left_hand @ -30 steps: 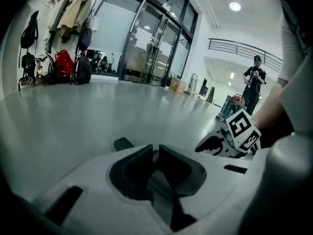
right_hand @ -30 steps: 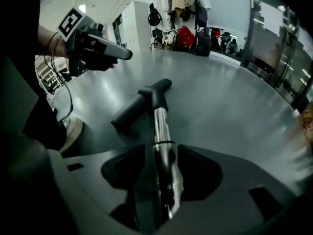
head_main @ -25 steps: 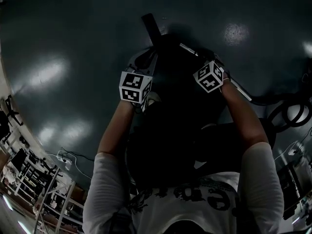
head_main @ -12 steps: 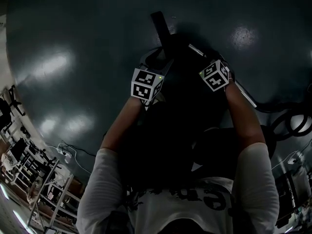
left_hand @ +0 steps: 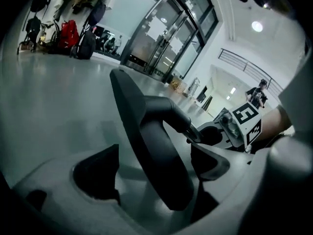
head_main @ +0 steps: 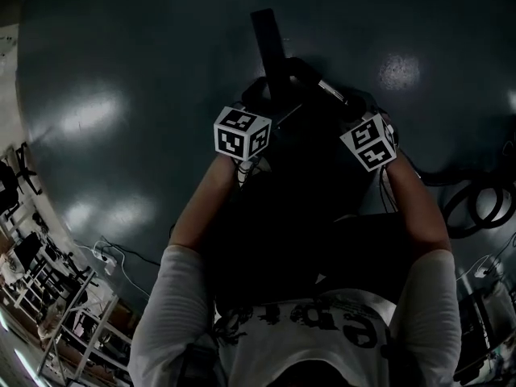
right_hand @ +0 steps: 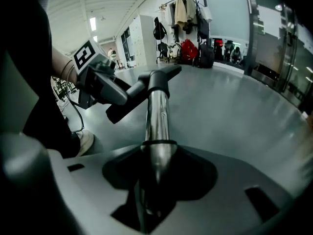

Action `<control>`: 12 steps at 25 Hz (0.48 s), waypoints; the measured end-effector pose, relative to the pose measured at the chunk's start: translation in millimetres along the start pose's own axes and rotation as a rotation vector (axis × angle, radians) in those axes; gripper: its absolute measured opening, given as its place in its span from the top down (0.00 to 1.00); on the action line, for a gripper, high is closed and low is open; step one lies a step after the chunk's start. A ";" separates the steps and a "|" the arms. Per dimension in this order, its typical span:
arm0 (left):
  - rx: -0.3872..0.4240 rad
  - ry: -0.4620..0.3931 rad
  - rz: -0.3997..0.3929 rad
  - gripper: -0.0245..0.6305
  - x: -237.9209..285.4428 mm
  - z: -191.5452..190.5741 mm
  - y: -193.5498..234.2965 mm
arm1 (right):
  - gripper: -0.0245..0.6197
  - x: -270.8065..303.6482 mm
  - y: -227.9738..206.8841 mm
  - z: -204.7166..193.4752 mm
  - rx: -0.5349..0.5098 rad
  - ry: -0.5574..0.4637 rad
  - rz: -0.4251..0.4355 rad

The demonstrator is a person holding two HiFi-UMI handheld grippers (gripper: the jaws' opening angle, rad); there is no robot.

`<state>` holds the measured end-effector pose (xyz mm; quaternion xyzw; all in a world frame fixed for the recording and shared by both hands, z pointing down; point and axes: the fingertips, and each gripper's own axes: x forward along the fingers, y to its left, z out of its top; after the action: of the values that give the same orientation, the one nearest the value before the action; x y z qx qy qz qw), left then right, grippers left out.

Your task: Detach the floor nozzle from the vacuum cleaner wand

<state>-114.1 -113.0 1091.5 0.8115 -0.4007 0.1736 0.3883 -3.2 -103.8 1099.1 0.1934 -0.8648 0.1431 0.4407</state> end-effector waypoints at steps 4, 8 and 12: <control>0.014 -0.008 -0.139 0.29 -9.6 38.9 -52.5 | 0.68 -46.0 -7.0 36.0 -0.005 -0.088 -0.023; -0.021 -0.054 -0.128 0.55 -47.7 100.7 -87.0 | 0.68 -105.7 -10.5 77.0 0.015 -0.169 -0.047; 0.057 -0.033 -0.150 0.61 -106.4 174.2 -152.5 | 0.68 -192.2 -7.2 129.6 0.000 -0.213 -0.077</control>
<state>-65.3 -134.7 842.3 0.8527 -0.3400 0.1418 0.3705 11.7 -124.3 868.6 0.2407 -0.8986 0.1050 0.3515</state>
